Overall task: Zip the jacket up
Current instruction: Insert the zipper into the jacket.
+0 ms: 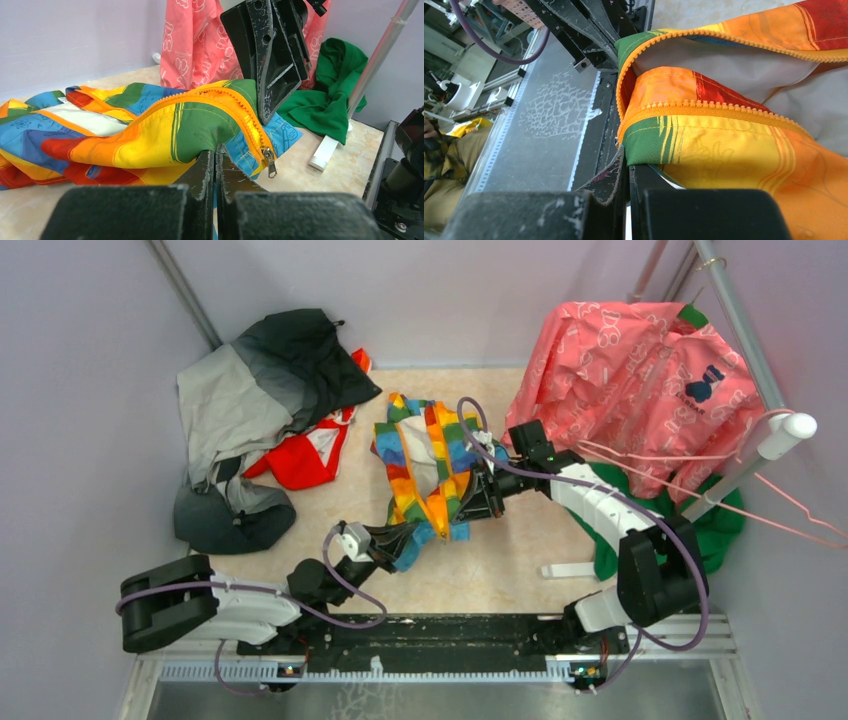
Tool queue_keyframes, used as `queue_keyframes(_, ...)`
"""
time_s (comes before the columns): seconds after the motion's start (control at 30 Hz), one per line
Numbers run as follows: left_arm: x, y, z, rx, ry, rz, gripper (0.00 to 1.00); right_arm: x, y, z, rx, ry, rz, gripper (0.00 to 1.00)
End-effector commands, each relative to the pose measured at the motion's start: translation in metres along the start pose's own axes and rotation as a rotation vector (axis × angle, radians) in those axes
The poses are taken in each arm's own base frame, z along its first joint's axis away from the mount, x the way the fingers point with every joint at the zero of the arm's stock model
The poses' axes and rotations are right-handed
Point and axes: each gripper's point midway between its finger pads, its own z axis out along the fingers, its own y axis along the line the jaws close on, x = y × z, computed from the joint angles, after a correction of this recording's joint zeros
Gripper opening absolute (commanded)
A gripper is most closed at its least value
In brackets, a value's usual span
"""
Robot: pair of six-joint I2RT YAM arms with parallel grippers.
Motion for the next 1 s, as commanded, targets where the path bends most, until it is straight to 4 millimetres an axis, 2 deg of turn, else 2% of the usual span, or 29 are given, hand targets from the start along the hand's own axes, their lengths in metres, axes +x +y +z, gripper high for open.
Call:
queue_keyframes(0.0, -0.025, -0.006, 0.008, -0.001, -0.09, -0.054, 0.0, -0.007, 0.002, 0.0, -0.018, -0.022, -0.038, 0.0)
queue_keyframes(0.4, -0.031, 0.001, 0.007, -0.044, -0.103, -0.092, 0.0, -0.007, 0.002, 0.0, -0.015, -0.02, -0.048, 0.0)
queue_keyframes(0.97, -0.019, 0.003, 0.004, -0.08, -0.068, -0.113, 0.0, -0.011, 0.004, -0.001, -0.022, -0.03, -0.051, 0.0)
